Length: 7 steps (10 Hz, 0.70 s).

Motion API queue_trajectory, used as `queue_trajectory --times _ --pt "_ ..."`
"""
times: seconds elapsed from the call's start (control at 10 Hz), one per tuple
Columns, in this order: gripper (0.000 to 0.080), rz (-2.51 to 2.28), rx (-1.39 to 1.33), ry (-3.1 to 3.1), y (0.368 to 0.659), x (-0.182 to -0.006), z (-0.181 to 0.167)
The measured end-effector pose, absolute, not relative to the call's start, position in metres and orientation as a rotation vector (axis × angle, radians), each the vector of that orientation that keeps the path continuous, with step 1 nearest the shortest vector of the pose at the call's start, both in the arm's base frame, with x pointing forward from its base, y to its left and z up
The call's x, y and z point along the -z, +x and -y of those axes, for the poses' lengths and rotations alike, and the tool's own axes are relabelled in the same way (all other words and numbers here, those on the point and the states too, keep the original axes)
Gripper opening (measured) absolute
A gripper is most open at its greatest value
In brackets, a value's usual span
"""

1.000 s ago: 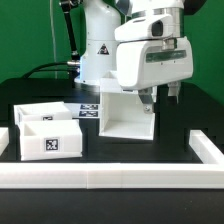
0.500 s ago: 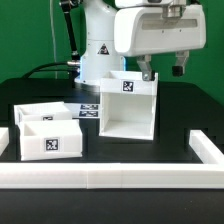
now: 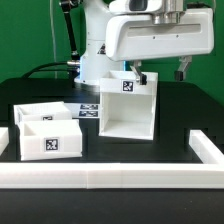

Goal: Assemble drawer

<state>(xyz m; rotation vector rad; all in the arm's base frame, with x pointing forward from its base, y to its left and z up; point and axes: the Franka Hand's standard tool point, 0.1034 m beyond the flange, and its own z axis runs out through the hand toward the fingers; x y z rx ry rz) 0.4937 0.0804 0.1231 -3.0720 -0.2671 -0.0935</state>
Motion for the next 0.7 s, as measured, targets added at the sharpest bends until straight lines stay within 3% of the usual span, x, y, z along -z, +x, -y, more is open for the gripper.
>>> queue_trajectory --times 0.4,0.7 --pt "0.065 -0.227 0.039 -3.08 0.482 -0.145 -0.082" --pt "0.065 -0.431 0.036 -3.058 0.48 -0.142 -0.082"
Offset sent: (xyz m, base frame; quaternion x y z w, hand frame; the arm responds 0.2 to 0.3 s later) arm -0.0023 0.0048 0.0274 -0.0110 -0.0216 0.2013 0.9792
